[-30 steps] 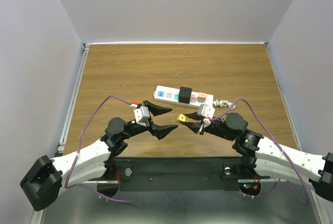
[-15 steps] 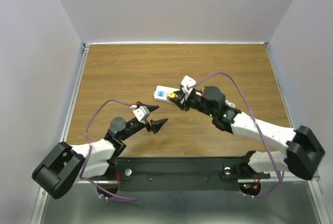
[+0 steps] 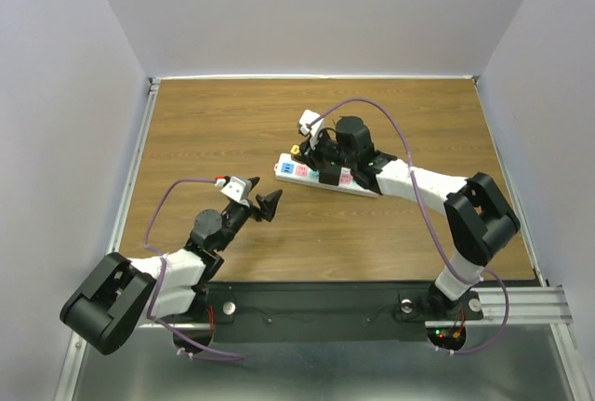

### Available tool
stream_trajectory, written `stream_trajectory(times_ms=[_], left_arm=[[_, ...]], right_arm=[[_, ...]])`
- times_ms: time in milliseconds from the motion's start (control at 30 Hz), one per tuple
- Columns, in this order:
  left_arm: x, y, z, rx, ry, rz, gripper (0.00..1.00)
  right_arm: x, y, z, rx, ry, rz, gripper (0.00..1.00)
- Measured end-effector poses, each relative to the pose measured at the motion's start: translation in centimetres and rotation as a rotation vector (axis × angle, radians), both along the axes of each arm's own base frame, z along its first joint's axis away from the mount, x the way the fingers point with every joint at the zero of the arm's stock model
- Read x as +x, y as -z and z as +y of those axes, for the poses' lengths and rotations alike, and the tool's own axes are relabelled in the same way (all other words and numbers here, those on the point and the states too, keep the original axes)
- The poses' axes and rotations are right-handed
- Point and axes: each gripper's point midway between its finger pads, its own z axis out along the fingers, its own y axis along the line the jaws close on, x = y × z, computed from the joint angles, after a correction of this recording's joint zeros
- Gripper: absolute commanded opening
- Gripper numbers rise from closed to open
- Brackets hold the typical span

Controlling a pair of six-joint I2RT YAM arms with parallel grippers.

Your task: Insert the plug

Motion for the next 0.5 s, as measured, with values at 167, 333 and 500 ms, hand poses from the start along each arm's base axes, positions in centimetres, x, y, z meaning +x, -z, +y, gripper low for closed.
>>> stream_trajectory(times_ms=[167, 333, 500], left_arm=[[0.2, -0.2, 0.3, -0.009, -0.021, -0.004, 0.80], [0.4, 0.8, 0.2, 0.009, -0.023, 0.023, 0.80], [0.4, 1.6, 0.2, 0.024, -0.023, 0.045, 0.80]], right_arm=[[1.3, 1.5, 0.2, -0.045, -0.056, -0.006, 0.00], [2.4, 3.8, -0.3, -0.098, -0.086, 0.016, 0.00], [3.1, 5.2, -0.9, -0.123, -0.116, 0.043, 0.00]])
